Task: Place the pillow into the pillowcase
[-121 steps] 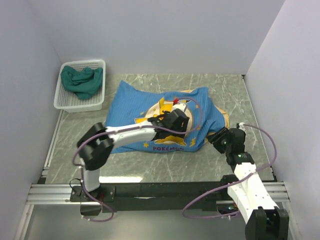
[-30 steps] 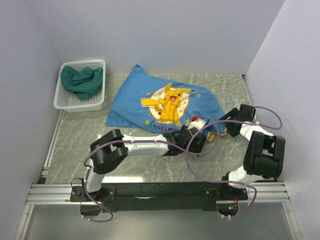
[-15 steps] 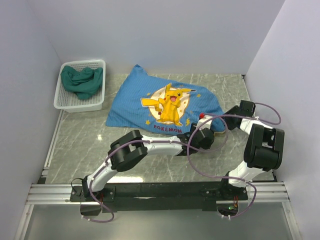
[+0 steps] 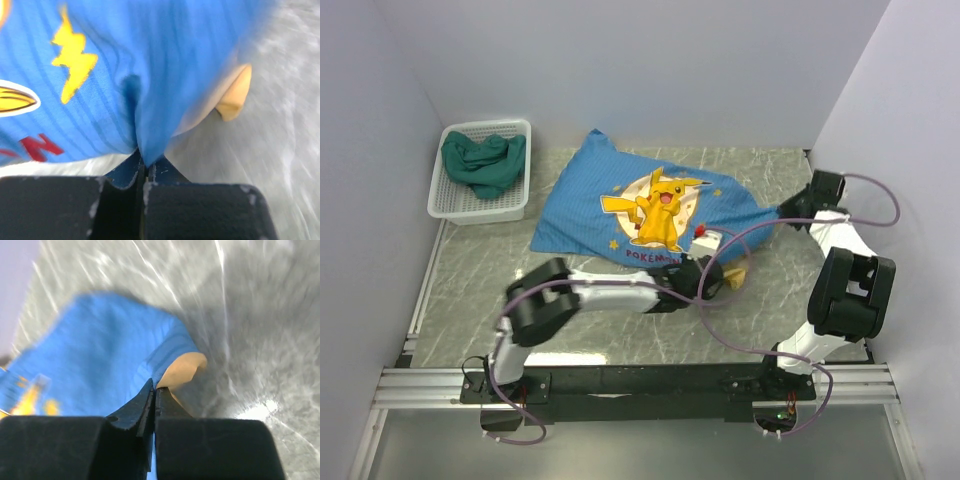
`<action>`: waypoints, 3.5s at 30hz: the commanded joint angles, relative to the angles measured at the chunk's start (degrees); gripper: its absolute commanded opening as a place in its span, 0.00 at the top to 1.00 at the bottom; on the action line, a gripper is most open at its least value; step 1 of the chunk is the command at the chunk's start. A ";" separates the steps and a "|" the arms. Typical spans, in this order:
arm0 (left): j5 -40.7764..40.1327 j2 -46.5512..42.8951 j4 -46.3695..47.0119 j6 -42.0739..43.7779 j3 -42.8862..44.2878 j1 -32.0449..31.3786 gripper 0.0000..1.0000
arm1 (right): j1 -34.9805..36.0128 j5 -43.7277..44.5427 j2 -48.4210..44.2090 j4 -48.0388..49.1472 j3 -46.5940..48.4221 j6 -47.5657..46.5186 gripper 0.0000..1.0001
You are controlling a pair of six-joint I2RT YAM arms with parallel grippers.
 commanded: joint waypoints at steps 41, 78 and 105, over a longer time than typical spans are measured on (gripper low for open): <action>4.79 -7.61 -9.03 -1.60 -1.95 -8.00 0.15 | -3.74 7.75 -10.79 -7.71 2.35 -7.21 0.18; 12.70 -35.04 -10.62 -11.00 -31.75 -0.97 0.47 | 18.49 8.10 -13.78 1.25 -17.07 -8.79 0.33; 5.40 -43.26 -23.78 -15.22 -33.58 -0.62 0.99 | 17.71 3.45 -9.83 3.54 -15.41 -8.26 0.98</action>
